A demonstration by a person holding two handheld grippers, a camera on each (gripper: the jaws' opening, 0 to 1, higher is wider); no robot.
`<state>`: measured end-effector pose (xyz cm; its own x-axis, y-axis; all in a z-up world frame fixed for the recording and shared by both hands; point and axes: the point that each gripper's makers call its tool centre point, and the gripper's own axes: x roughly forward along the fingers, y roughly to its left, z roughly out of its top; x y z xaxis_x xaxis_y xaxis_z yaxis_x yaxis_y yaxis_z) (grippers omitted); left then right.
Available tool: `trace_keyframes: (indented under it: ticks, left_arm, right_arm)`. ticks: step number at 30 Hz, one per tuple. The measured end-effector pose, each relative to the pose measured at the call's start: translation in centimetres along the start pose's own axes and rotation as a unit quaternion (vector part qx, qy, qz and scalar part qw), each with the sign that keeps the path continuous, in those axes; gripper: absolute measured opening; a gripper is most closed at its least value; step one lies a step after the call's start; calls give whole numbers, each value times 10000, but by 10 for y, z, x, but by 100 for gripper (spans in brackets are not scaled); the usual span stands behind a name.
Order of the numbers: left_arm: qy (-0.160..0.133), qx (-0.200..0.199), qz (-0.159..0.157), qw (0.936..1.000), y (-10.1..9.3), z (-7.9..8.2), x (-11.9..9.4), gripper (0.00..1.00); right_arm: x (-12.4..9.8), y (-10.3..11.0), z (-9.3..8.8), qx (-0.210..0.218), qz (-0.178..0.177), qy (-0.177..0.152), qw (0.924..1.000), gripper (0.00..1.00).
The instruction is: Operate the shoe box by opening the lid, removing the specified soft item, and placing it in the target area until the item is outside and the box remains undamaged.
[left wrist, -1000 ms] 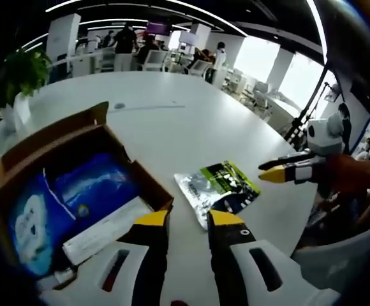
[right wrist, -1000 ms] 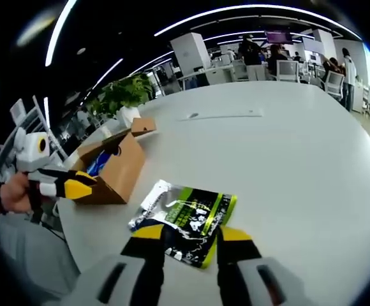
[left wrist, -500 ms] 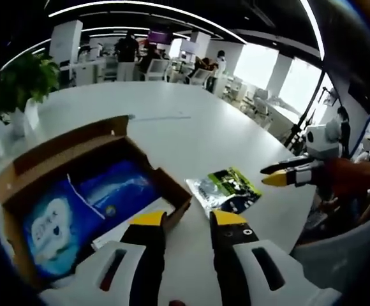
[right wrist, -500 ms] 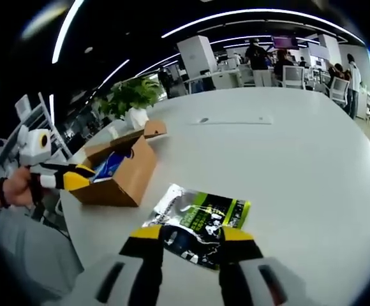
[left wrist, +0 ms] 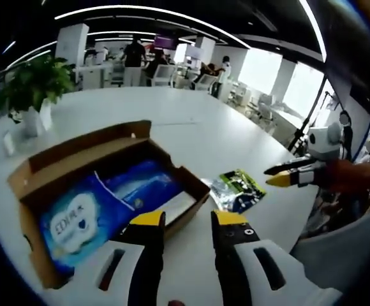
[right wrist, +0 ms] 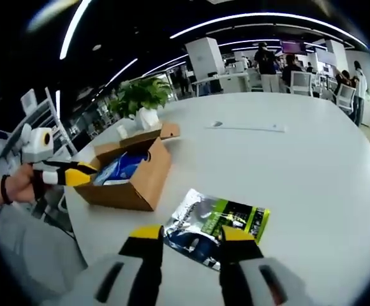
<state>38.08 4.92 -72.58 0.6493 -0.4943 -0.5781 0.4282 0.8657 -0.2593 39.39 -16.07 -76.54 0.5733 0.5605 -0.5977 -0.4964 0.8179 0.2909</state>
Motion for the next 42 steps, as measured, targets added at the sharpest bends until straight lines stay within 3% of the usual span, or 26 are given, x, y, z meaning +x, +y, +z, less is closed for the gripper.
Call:
trace_keyframes:
  ticks: [20, 42]
  left_arm:
    - [-241, -260, 340, 9988, 48, -8, -44, 28]
    - [-530, -523, 457, 9962, 67, -1, -56, 29]
  right_arm:
    - [22, 55, 11, -427, 348, 123, 9984, 32]
    - [35, 91, 32, -748, 545, 130, 9956, 33]
